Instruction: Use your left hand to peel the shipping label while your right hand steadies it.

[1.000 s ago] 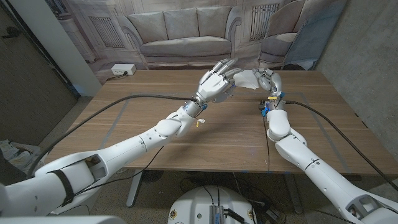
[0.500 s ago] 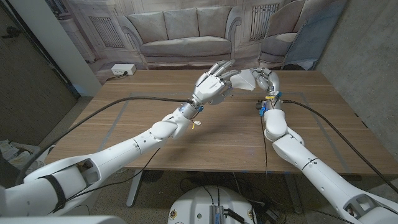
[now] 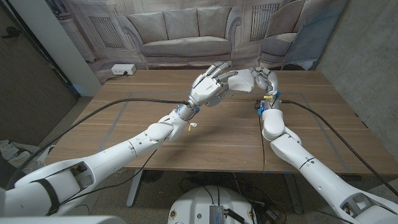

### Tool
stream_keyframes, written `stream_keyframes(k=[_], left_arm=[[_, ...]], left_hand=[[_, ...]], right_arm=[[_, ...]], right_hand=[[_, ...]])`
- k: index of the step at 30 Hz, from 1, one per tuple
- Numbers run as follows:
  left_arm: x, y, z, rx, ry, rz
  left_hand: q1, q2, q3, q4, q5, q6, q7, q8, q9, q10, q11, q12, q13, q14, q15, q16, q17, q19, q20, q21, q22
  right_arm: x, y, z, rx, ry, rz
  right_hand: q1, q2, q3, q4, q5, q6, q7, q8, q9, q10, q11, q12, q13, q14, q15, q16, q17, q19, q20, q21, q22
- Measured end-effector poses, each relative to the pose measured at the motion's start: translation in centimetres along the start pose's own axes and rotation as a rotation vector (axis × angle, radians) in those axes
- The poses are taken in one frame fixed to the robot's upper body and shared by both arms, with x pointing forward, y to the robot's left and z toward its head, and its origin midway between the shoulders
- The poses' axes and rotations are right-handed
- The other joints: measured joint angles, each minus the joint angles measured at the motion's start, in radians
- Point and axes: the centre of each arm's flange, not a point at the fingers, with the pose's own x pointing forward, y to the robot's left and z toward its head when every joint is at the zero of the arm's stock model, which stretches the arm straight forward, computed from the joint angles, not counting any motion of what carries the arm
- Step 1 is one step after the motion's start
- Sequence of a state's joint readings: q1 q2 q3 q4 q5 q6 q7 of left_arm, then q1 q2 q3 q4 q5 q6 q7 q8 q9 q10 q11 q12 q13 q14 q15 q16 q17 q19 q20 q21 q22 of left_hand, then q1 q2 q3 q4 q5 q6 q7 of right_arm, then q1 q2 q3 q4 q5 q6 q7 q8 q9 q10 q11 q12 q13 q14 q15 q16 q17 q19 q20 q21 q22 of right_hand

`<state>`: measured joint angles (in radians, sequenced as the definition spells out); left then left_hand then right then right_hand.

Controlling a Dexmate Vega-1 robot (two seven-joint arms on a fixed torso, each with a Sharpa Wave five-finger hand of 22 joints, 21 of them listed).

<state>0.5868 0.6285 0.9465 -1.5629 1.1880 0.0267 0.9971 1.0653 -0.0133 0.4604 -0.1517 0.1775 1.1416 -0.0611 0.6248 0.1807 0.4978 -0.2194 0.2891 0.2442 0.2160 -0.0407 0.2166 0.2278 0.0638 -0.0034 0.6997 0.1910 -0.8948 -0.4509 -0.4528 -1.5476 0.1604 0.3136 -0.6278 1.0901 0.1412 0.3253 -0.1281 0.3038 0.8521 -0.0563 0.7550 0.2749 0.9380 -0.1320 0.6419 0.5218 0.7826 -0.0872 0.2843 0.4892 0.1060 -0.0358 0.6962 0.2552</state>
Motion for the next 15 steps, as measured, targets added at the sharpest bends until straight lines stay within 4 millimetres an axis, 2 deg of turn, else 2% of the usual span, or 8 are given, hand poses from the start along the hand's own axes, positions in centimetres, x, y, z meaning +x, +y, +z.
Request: stream_keyframes(k=[10, 15], left_arm=[[-0.56, 0.44, -0.07, -0.001, 0.001, -0.002], [-0.79, 0.59, -0.09, -0.002, -0.003, -0.005]], left_hand=[[0.008, -0.011, 0.009, -0.001, 0.004, 0.000, 0.000, 0.001, 0.000, 0.000, 0.000, 0.000, 0.000, 0.000, 0.000, 0.000, 0.000, -0.004, -0.004, 0.008, 0.000], [0.007, -0.012, 0.012, -0.004, 0.004, 0.000, 0.000, 0.006, 0.000, 0.000, 0.000, 0.000, 0.000, 0.000, 0.000, 0.000, 0.000, -0.004, -0.004, 0.008, 0.000]], right_arm=[[-0.06, 0.13, 0.27, -0.001, -0.003, -0.014], [-0.16, 0.20, 0.45, -0.002, -0.004, -0.021]], right_hand=[[-0.010, -0.001, 0.000, 0.000, 0.000, 0.000, 0.000, -0.003, 0.001, 0.000, 0.000, 0.000, 0.001, 0.002, 0.002, -0.007, 0.005, -0.004, -0.003, 0.007, -0.005], [-0.010, -0.001, 0.000, 0.000, -0.001, 0.000, 0.000, 0.003, 0.001, 0.000, 0.000, 0.000, 0.005, 0.002, 0.002, -0.007, 0.005, -0.009, 0.002, 0.011, -0.005]])
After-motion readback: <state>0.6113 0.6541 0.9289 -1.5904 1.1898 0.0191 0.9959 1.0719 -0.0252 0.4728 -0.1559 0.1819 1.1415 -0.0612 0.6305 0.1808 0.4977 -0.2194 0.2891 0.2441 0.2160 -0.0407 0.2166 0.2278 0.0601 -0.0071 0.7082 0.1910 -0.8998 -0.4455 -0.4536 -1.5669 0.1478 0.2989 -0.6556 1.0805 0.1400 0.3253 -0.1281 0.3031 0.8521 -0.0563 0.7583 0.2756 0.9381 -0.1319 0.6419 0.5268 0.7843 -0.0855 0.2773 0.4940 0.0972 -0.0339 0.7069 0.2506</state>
